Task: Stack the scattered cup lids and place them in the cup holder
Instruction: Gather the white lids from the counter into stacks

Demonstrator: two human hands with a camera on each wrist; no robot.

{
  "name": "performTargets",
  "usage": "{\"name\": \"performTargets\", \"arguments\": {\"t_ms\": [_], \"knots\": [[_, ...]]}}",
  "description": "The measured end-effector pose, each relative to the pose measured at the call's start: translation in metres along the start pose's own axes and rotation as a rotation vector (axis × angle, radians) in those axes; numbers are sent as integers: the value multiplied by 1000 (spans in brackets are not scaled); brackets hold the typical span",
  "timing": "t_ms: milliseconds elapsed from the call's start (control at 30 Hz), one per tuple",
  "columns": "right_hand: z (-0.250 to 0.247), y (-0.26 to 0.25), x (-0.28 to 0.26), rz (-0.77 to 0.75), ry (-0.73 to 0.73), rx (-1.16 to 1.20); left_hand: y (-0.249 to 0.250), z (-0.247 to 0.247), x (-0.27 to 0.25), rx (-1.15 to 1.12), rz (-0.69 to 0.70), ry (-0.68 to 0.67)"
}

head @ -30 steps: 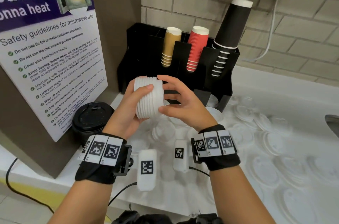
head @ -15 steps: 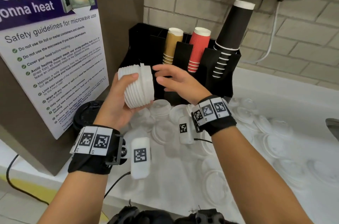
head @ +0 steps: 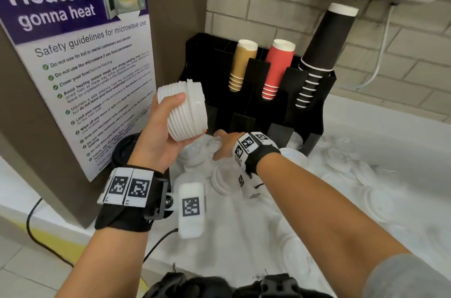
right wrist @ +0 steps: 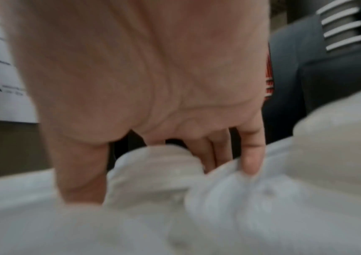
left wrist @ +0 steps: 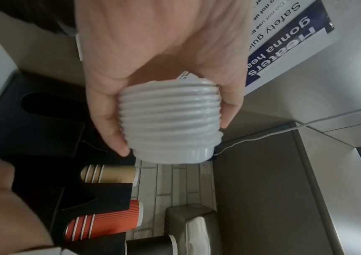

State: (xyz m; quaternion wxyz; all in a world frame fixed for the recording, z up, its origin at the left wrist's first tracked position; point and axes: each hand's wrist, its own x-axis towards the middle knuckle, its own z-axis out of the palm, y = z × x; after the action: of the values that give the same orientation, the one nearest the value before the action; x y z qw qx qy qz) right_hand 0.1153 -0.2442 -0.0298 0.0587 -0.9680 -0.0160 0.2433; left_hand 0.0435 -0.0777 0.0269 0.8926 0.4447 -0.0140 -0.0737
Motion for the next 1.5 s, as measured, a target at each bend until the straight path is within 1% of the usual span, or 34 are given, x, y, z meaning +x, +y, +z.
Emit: {"name": "performTargets", "arguments": {"t_ms": [133,200,267,333,367,433,467,500,567,600,667,767,900,1000,1100,1167,1267,1333,1367,1433,1467,1500], "knots": [[-3,-2,7,-10,39,49,2,-3,-1,4,18,3],[-13,-6,8,-73,98,100,3,-4,0,2,17,6],[-22,-12,3,-169,153,144,3,-5,1,3,15,9],[-30,-16,-2,-231,206,229,3,-4,1,9,19,11],[-34,-17,-4,-234,245,247,3,-5,1,8,19,12],[-41,-15,-5,-180,286,151,3,-6,2,10,16,12],[-43,-12,-3,-140,256,57,3,-6,3,12,15,11],[-42,-9,-1,-106,194,-41,3,-6,3,13,15,9],[-34,-6,2,-80,25,-226,3,-7,4,6,12,7],[-29,-4,5,-89,-44,-276,4,-7,5,3,10,4],[-17,1,13,-124,-92,-244,5,-7,5,5,12,-2],[-4,4,20,-188,-50,-153,6,-8,5,5,16,-3],[6,3,24,-225,-2,-143,6,-10,4,6,9,3],[-4,4,18,-234,49,-123,4,-10,4,0,7,6],[-24,6,3,-231,123,-103,0,-10,5,6,4,-10],[-38,12,-13,-230,190,-17,-4,-8,6,10,-7,-21],[-48,29,-45,-249,320,251,-12,-4,6,20,-39,-52],[-42,42,-68,-273,438,518,-19,0,6,18,-66,-76],[-36,46,-79,-300,468,691,-23,2,6,18,-79,-90],[-20,50,-101,-393,467,1043,-30,7,5,17,-111,-117],[-13,51,-110,-439,466,1152,-34,9,5,14,-133,-131],[-6,52,-117,-473,472,1200,-38,11,4,12,-156,-143]]}}
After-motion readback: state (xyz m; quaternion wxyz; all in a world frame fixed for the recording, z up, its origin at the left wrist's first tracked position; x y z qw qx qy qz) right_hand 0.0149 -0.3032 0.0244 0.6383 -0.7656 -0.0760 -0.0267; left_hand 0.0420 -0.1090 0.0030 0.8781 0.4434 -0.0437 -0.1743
